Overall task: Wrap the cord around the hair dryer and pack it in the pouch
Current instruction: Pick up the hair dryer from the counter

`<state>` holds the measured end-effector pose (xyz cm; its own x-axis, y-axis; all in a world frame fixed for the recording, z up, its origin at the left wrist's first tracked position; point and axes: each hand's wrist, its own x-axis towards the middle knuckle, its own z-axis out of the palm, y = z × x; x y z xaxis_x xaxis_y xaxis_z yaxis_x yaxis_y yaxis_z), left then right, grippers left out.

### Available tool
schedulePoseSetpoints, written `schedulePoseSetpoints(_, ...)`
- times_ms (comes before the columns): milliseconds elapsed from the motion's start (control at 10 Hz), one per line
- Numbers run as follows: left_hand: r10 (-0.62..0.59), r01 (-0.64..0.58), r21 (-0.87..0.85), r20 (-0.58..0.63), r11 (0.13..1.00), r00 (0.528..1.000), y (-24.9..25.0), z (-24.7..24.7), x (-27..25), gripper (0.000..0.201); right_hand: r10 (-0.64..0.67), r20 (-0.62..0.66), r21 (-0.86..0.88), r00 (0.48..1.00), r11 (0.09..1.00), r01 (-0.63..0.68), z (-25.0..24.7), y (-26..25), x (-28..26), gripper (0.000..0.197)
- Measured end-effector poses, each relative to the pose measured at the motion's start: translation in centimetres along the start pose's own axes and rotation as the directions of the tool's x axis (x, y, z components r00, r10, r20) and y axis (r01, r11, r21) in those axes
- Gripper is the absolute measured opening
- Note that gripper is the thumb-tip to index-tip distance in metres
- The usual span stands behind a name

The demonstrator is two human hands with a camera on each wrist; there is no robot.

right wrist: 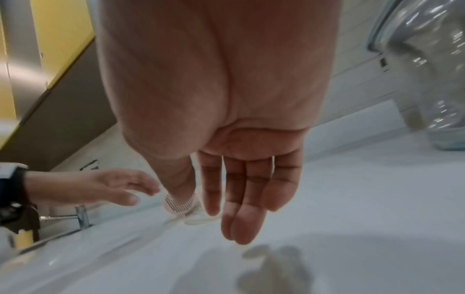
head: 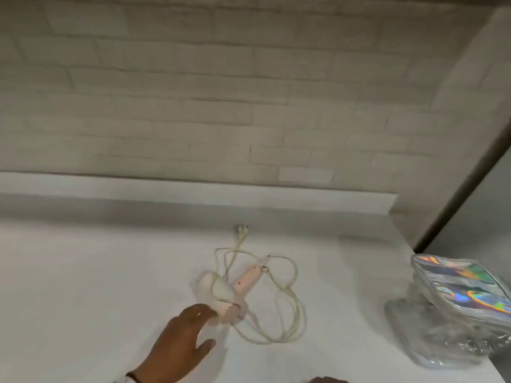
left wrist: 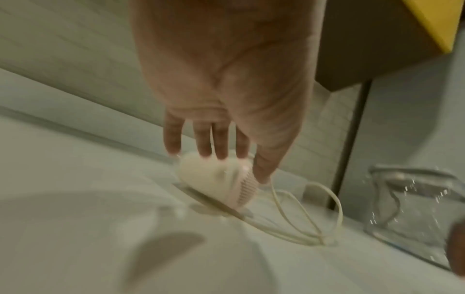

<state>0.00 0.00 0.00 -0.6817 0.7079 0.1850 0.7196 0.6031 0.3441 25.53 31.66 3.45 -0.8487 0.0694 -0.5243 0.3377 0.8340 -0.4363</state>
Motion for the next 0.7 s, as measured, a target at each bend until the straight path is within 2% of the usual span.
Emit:
schedulePoseSetpoints(100, 0.074, -0.091, 0.189, 0.094, 0.978, 0.993, 1.8, 0.8, 3.4, 0.084, -0.024, 0.021, 0.053, 0.999, 0.998, 0.023, 0.9, -2.4, 2.5, 0.043)
schedulePoseSetpoints(200, 0.026, -0.086, 0.322, 0.186, 0.943, 0.982, 2.7, 1.0, 5.8, 0.094, -0.143, -0.221, 0.038, 0.965, 0.987, 0.155, -1.6, -9.4, 4.6, 0.038)
schedulePoseSetpoints(300, -0.050, -0.083, 0.409, 0.306, 0.909, 0.951, 2.9, 0.9, 7.2, 0.092, -0.151, -0.277, 0.035, 0.949, 0.985, 0.167, -2.0, -9.7, 5.1, 0.034)
schedulePoseSetpoints(400, -0.018, -0.090, 0.342, 0.301, 0.935, 0.953, 2.4, 0.9, 7.6, 0.084, -0.211, -0.334, -0.011, 0.918, 0.975, 0.220, -2.7, -10.0, 5.8, 0.034)
schedulePoseSetpoints(500, 0.058, -0.097, 0.132, 0.269, 0.986, 0.961, 3.2, -1.1, 6.5, 0.072, -0.287, -0.362, -0.090, 0.887, 0.958, 0.273, -3.8, -10.7, 6.4, 0.044)
schedulePoseSetpoints(600, 0.087, -0.069, -0.092, 0.211, 0.993, 0.974, 5.4, -4.0, 4.5, 0.071, -0.317, -0.393, -0.192, 0.863, 0.946, 0.260, -4.7, -11.7, 7.4, 0.064)
schedulePoseSetpoints(700, 0.096, -0.013, -0.364, 0.212, 0.931, 0.973, 7.9, -7.9, 3.1, 0.067, -0.355, -0.444, -0.253, 0.823, 0.930, 0.266, -5.2, -12.4, 8.2, 0.064)
